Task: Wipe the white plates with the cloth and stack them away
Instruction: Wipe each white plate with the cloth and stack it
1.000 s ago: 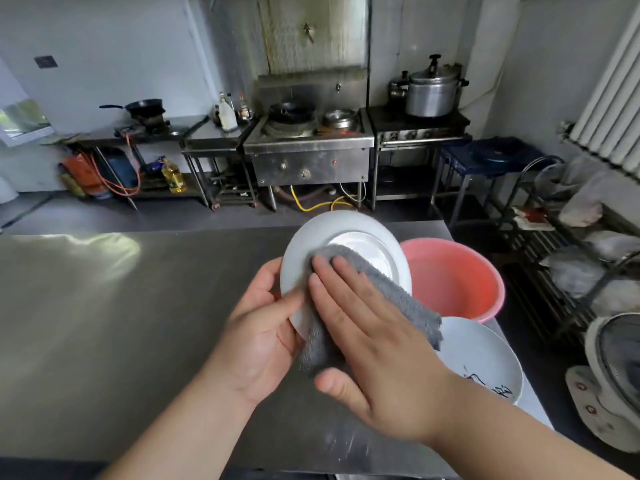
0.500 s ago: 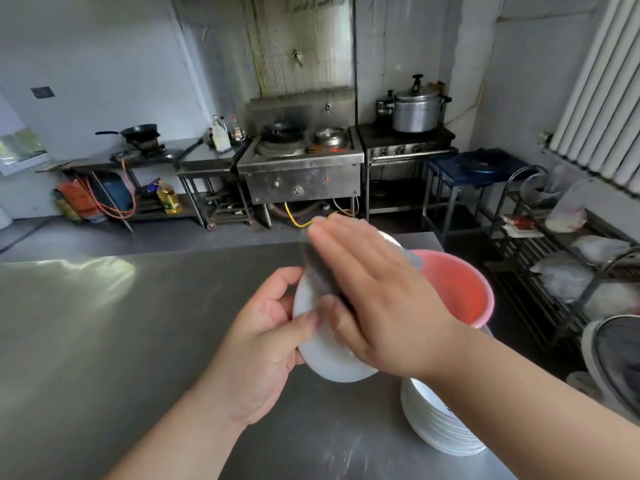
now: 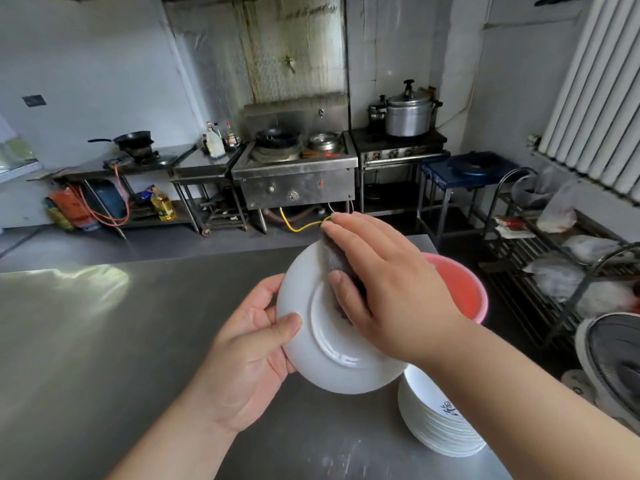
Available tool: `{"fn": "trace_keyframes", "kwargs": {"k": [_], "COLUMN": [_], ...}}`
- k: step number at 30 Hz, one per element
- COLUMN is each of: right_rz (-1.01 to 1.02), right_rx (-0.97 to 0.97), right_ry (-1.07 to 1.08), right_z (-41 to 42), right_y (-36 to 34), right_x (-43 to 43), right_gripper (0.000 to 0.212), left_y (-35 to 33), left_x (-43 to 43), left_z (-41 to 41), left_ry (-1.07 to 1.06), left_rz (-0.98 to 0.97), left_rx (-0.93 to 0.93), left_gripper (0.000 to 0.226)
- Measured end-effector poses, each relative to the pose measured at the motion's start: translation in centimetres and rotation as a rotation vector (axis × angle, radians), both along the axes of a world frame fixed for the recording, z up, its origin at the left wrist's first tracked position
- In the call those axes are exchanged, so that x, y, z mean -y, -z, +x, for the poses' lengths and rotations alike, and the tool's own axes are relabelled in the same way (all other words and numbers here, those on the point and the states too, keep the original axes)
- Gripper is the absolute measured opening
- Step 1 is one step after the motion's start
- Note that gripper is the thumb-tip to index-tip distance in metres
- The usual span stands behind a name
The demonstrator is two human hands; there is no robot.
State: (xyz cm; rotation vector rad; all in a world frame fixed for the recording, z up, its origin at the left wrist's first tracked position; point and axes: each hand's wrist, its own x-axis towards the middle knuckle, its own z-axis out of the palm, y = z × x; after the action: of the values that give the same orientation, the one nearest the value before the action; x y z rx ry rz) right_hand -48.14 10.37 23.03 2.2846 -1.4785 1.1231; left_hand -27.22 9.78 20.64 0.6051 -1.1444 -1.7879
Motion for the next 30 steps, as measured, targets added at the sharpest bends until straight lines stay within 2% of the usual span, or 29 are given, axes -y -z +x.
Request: {"fn": "trace_keyframes", "kwargs": {"k": [2, 6, 7, 9, 12, 14, 16, 20, 23, 26, 30], "right_rz": [0.016, 0.095, 0.111, 0.116, 0.107, 0.149, 0.185, 0.221, 0.188, 0.176, 0.169], "right_rx": [0.02, 0.471, 0.526, 0.487, 0.261, 0.194, 0.277, 0.646, 0.593, 0.515, 0.58], "right_ry": [-0.009, 0.133, 0.156, 0.169, 0.082, 0.023, 0.023, 0.069, 0.102, 0.093, 0.015], "right_z": [-0.8, 0.4, 1.0, 1.3, -0.6, -2.0, -2.1, 1.0, 1.2, -0.8, -0.4], "right_y": [-0.3, 3.3, 4.3, 5.1, 2.7, 1.1, 1.4, 5.7, 6.1, 3.0, 2.6], "right_x": [0.4, -1.5, -1.9, -2.1, -0.5, 0.5, 0.6, -2.1, -2.0, 0.3, 0.3], "right_gripper": [0.052, 0.058, 0.061, 0.064, 0.062, 0.06, 0.062, 0.067, 0.068, 0.059, 0.057], "left_y": [-0.3, -0.8, -0.7, -0.2, 0.4, 0.6, 0.7, 0.7, 0.9, 0.7, 0.0], "left_x": [0.4, 1.2, 1.3, 1.3, 1.2, 1.2, 1.4, 2.0, 1.8, 1.4, 1.7], "left_z": [0.4, 0.9, 0.8, 0.6, 0.6, 0.7, 0.9, 1.0, 0.8, 0.6, 0.3], "left_ry": [-0.003, -0.064, -0.069, -0.068, -0.033, -0.012, -0.016, -0.054, -0.06, -0.055, -0.127], "left_rz": [-0.014, -0.019, -0.016, 0.004, 0.008, -0.016, -0.015, -0.002, 0.014, -0.01, -0.024], "left_rx": [-0.023, -0.084, -0.084, -0.064, -0.025, -0.017, -0.05, -0.128, -0.108, -0.105, -0.211], "left_gripper": [0.051, 0.054, 0.054, 0.055, 0.054, 0.052, 0.053, 0.054, 0.057, 0.057, 0.057]}}
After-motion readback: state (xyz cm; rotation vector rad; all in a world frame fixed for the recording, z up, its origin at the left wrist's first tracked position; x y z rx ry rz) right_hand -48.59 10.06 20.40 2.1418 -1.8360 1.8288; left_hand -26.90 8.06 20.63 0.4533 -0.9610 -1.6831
